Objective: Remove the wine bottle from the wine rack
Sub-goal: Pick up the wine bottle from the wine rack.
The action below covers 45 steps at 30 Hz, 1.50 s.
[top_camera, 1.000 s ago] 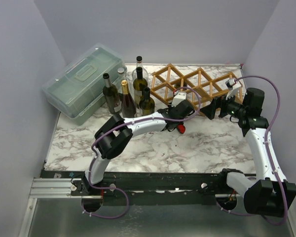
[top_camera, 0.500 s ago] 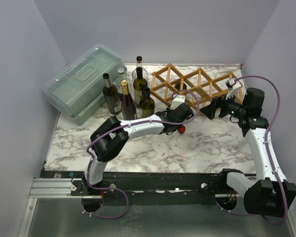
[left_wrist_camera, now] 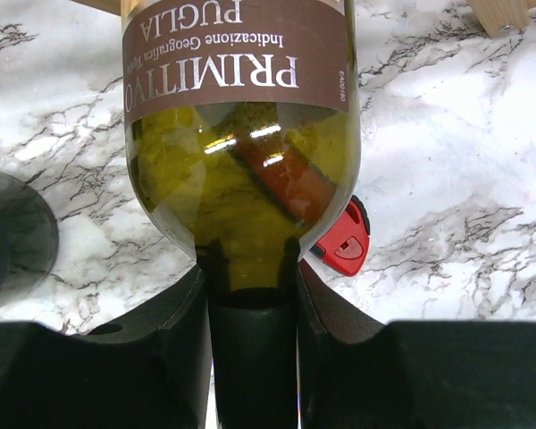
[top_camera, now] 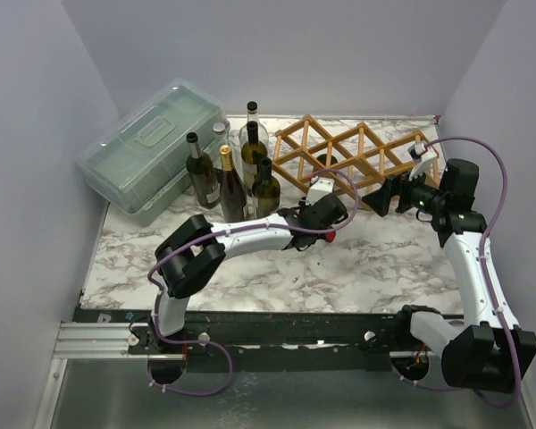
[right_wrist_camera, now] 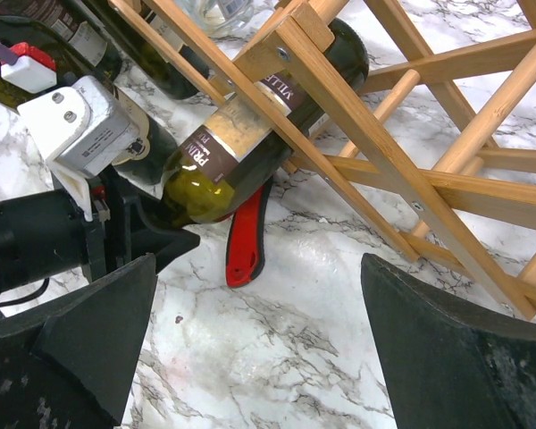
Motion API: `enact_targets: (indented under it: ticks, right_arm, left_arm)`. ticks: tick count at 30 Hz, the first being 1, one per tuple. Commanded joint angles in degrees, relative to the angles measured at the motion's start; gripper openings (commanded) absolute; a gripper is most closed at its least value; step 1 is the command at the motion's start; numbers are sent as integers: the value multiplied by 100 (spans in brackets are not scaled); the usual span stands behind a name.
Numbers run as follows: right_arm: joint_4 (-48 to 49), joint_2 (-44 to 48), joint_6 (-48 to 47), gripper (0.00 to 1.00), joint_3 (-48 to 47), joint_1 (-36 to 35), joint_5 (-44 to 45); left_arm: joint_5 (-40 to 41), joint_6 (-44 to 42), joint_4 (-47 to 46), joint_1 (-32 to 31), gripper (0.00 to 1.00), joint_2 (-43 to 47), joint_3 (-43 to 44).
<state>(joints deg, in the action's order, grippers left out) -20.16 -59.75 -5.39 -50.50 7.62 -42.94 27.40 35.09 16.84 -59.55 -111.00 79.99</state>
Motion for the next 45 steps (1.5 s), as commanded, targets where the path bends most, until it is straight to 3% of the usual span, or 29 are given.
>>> enact_targets:
  ticks: [1,45]
  right_arm:
    - [66,-52,11,99,-52,29,-117]
    - [83,-29,-93,99,40,23,-340]
  left_arm:
    - [385,-12,-461,-74,0,523,-124]
    - [304,-332,-473,-639,0,1942,-1557]
